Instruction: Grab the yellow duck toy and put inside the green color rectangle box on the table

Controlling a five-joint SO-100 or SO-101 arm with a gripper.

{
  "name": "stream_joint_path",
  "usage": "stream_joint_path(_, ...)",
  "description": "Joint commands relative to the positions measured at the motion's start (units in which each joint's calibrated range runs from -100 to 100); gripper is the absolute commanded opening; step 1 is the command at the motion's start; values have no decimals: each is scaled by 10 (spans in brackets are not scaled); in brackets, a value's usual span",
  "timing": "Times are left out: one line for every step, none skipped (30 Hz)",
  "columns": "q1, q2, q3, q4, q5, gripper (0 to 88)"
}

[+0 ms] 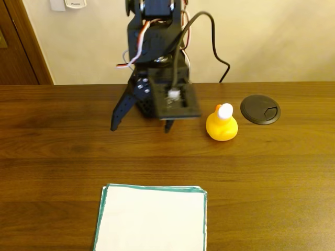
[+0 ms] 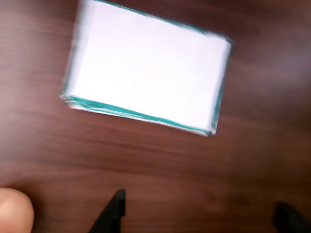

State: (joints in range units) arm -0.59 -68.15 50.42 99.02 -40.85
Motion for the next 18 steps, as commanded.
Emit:
stream_joint_path(-46,3,-14,10,-19,462)
stream_joint_path(-56,-9,6,10,-30,429)
stream_joint_path(-65,-22,20,10,-36,429)
stream_joint_path(-82,-32,24,10,-40,429)
stream_joint_path(-106,-36,24,10,-44,433)
stream_joint_path(-139,-38,22,10,-48,434)
stream_joint_path(-178,-41,20,10,-53,434)
stream_joint_path(-223,-44,17,10,-59,434)
stream_joint_path(-273,-48,16,10,-69,433)
stream_joint_path(-326,-48,16,10,-80,431)
stream_joint_path(-377,-44,16,10,-90,430)
stream_joint_path(-422,-31,6,10,-97,430)
stream_joint_path(-463,-10,-11,10,-102,430)
stream_joint_path(-502,18,-34,10,-105,430)
stream_joint_path(-537,37,-55,10,-110,430)
stream_joint_path(-572,52,-74,10,-116,430)
stream_joint_path(-604,62,-84,10,-126,430)
stream_joint_path(-628,69,-86,10,-136,430)
